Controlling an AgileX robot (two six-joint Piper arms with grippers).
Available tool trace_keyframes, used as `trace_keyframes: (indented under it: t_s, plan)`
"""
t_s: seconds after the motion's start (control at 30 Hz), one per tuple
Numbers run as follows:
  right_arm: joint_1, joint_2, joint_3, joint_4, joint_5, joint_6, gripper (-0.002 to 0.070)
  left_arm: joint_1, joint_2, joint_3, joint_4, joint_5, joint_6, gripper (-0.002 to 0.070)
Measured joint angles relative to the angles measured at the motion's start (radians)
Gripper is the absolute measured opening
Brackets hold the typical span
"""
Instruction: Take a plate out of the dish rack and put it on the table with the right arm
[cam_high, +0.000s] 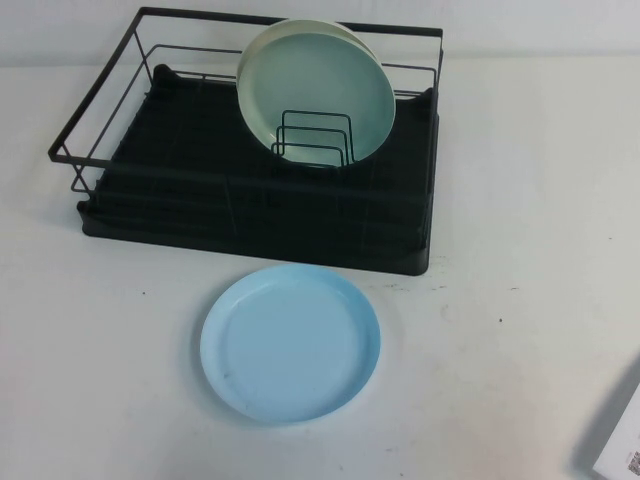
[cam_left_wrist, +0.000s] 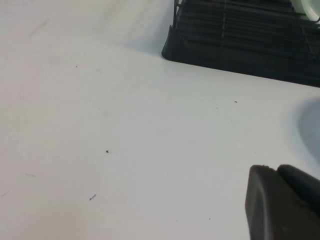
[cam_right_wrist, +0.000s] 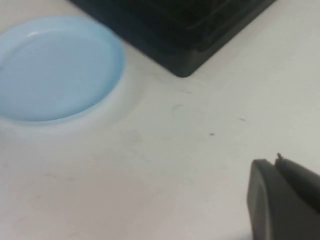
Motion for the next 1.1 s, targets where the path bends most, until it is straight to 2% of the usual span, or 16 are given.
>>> trace_keyframes:
  t_s: [0.2, 0.27, 0.43, 0.57, 0.77, 1.1]
  plan:
    - [-0.131, -0.24, 0.423, 0.012, -0.43, 0.0, -0.0018, 0.0, 0.0, 0.0, 0.0, 0.0, 0.0, -0.0004]
    - [-0.174, -0.312, 0.488, 0.03, -0.5, 0.0, -0.0018, 0.0, 0.0, 0.0, 0.0, 0.0, 0.0, -0.0004]
    - [-0.257, -0.443, 0.507, 0.068, -0.457, 0.0, -0.0018, 0.0, 0.0, 0.0, 0.0, 0.0, 0.0, -0.0004]
    - [-0.299, -0.544, 0.509, 0.077, -0.342, -0.002, -0.0018, 0.0, 0.0, 0.0, 0.0, 0.0, 0.0, -0.0004]
    - [-0.306, -0.569, 0.511, 0.077, -0.198, -0.002, -0.0018, 0.0, 0.0, 0.0, 0.0, 0.0, 0.0, -0.0004]
    - [-0.308, -0.569, 0.511, 0.079, -0.169, -0.002, -0.0018, 0.0, 0.0, 0.0, 0.0, 0.0, 0.0, -0.0004]
